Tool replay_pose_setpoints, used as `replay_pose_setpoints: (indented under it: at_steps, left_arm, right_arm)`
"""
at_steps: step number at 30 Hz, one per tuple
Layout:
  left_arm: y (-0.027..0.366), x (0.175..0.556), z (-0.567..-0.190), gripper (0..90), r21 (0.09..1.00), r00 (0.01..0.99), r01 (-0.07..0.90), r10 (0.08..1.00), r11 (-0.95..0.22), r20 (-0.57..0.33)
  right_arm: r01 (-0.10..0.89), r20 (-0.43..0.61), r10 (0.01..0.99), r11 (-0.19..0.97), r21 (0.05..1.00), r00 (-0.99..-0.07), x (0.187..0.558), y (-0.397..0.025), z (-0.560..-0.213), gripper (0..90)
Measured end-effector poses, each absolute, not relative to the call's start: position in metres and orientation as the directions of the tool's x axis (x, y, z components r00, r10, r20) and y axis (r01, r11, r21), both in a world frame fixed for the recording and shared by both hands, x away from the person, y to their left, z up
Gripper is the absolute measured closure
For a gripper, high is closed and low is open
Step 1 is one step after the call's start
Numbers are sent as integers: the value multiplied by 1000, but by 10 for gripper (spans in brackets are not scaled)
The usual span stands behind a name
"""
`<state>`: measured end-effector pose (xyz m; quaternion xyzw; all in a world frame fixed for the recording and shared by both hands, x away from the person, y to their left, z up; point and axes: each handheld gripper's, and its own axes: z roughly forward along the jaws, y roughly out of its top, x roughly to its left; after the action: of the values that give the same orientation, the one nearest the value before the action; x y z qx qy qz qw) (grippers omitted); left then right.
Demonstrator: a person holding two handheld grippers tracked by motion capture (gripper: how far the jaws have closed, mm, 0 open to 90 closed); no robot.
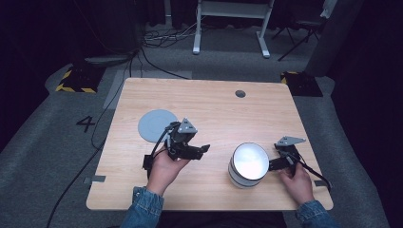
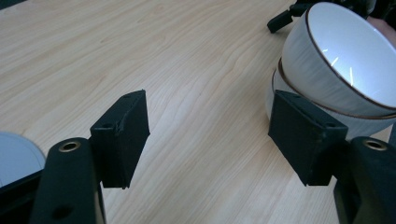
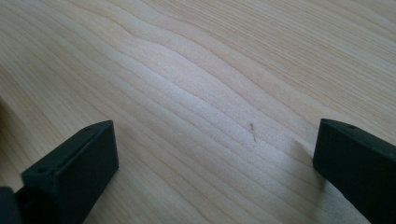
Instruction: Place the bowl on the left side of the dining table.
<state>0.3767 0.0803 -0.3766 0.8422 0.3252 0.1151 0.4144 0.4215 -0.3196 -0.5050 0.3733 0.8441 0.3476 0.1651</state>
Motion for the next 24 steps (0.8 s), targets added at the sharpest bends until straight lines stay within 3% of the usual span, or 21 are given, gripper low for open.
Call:
replay_pose_setpoints:
  at_steps: [24]
  left_arm:
    - [19,384,-352,292,765,840,379,541,-521,-47]
  right_arm:
    - [516,-19,747,478,711,-665,421,-319,-505,3]
